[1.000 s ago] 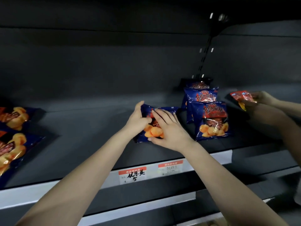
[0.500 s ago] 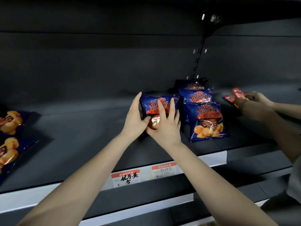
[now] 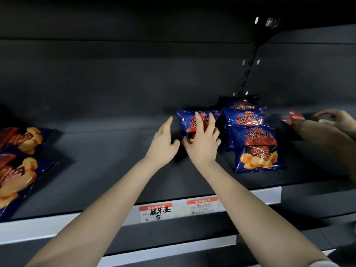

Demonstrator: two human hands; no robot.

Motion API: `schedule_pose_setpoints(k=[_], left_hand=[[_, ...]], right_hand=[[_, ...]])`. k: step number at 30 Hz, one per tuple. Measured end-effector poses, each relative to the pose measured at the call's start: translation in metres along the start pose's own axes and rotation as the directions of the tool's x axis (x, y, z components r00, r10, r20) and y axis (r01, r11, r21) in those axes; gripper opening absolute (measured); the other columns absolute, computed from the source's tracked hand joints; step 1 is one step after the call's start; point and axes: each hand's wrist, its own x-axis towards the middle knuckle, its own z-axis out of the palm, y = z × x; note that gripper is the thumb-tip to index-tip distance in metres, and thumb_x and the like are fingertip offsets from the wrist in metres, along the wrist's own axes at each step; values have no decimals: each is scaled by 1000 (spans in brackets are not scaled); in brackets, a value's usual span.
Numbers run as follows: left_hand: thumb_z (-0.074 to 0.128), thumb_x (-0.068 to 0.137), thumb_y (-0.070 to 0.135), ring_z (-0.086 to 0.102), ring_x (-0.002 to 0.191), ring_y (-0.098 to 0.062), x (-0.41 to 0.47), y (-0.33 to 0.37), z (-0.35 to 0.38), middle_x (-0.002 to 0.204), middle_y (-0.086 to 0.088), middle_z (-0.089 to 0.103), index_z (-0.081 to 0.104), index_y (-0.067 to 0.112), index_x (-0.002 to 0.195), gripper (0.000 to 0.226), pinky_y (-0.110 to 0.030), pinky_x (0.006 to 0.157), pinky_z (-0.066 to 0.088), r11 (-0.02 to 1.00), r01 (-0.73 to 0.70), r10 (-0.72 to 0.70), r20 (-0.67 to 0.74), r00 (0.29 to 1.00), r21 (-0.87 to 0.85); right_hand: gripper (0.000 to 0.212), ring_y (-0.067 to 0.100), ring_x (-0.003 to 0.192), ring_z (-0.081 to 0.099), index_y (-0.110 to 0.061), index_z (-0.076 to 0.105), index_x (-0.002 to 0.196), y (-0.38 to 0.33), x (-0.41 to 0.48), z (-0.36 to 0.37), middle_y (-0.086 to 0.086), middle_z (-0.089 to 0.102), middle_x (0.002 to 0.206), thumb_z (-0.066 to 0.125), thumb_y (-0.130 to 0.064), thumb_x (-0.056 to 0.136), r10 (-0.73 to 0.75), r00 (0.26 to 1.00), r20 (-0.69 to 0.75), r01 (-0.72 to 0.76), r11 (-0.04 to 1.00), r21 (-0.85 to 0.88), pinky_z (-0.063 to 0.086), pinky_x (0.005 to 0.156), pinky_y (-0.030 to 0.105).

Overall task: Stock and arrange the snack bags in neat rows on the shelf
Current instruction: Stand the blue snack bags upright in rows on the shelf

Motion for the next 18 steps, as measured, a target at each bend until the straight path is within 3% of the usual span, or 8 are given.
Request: schedule_pose_setpoints(k=[2,4,10,18], left_hand=[[42,96,28,15,143,-33,2,-10,4,158,-11,10,13,17,150,62,-39,117,11,935,58,-80,50,996,349],[34,98,40,11,143,-37,2,-19,9,158,-11,8,17,20,149,58,-50,116,6,855,78,-152,104,983,512],[28,98,44,10,142,-33,-4,-31,15,155,-2,19,31,28,144,48,-58,114,5,829,26,-119,131,984,558],[27,99,43,6,144,-30,-5,-31,15,157,-1,15,26,28,146,50,-55,115,2,830,43,-138,129,982,555]], right_hand=[[79,40,127,32,-32,20,149,-3,6,3,10,9,157,64,-39,83,13,1000,2,-13,1000,-18,36,95,54],[78,39,126,32,-32,20,149,-4,13,6,10,8,157,62,-40,84,24,1000,9,-24,999,-42,35,94,53],[73,38,125,33,-30,23,147,1,29,17,10,14,155,62,-39,85,72,997,2,-71,995,-66,34,93,52],[72,41,139,17,-27,19,150,9,39,33,11,6,159,56,-40,90,58,998,10,-58,996,-62,28,104,60]])
